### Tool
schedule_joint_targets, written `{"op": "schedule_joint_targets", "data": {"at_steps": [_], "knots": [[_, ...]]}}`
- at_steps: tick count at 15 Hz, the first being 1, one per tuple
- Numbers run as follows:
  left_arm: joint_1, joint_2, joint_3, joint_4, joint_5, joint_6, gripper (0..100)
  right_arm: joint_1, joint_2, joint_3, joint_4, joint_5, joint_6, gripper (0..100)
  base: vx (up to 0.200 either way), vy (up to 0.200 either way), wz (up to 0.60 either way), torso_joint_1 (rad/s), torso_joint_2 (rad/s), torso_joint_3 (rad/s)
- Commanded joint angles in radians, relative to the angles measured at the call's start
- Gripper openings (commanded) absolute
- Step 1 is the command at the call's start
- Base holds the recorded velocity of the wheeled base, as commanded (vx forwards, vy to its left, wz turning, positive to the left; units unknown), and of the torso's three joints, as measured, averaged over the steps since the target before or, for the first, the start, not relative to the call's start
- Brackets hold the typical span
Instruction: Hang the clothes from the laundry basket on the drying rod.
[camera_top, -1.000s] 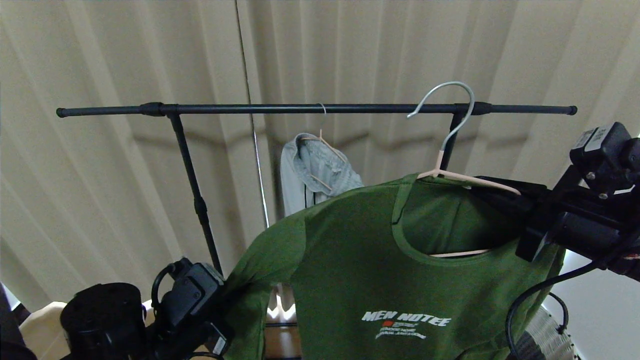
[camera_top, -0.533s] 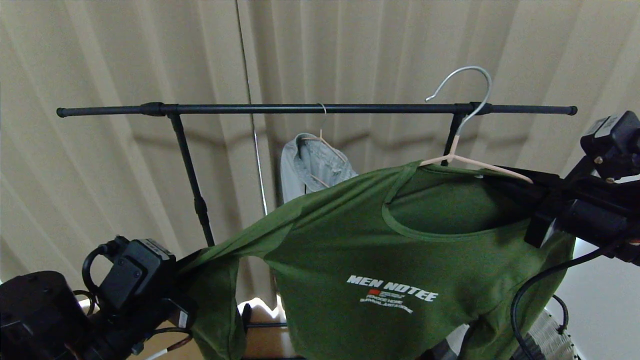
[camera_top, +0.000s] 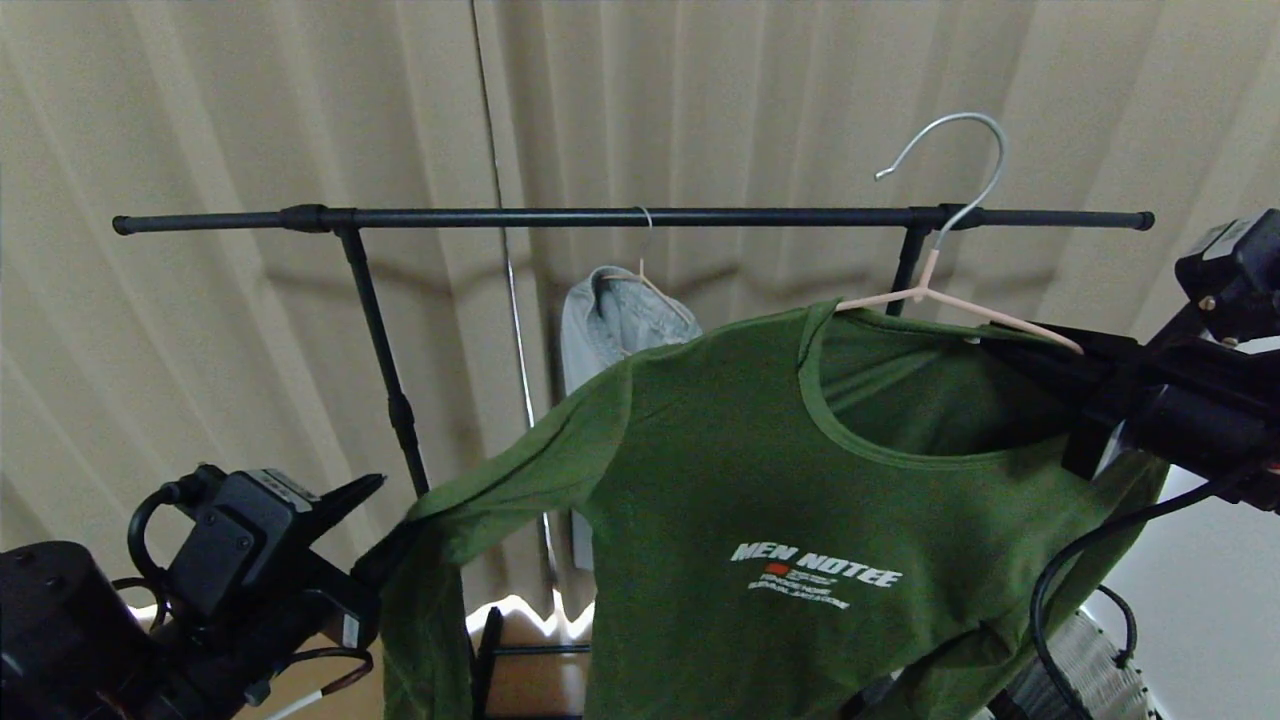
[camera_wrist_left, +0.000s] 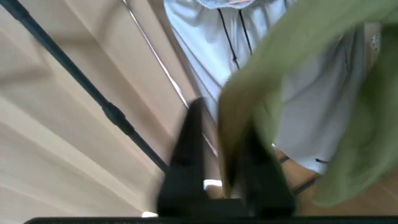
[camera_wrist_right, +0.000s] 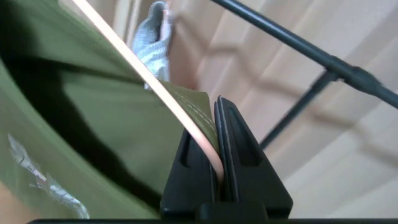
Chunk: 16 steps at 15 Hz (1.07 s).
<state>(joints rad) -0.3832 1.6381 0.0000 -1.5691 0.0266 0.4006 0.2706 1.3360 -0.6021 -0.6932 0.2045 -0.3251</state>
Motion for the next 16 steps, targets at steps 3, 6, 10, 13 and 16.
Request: {"op": "schedule_joint_targets", "data": {"at_steps": [3, 6, 10, 13, 16], "knots": [[-0.097, -0.064, 0.000, -0.002, -0.002, 0.003, 100, -0.004, -0.009, -0.030, 0.049, -0.002, 0.000, 0, 0.000, 0.000, 0.00, 0.000, 0.00, 0.000], [-0.128, -0.146, -0.011, -0.002, 0.006, 0.023, 100, -0.031, -0.018, -0.036, 0.086, -0.005, -0.002, 0, 0.000, 0.000, 0.00, 0.000, 0.00, 0.000], [-0.079, -0.426, -0.169, 0.351, 0.019, 0.017, 100, -0.060, -0.018, -0.034, 0.089, -0.007, -0.002, 0, 0.000, 0.000, 0.00, 0.000, 0.00, 0.000], [-0.089, -0.580, -0.249, 0.663, 0.007, -0.065, 100, -0.060, -0.018, -0.034, 0.089, -0.007, -0.002, 0, 0.000, 0.000, 0.00, 0.000, 0.00, 0.000], [-0.079, -0.636, -0.259, 0.831, 0.012, -0.129, 100, -0.060, -0.014, -0.031, 0.096, -0.010, -0.002, 0, 0.000, 0.000, 0.00, 0.000, 0.00, 0.000]]}}
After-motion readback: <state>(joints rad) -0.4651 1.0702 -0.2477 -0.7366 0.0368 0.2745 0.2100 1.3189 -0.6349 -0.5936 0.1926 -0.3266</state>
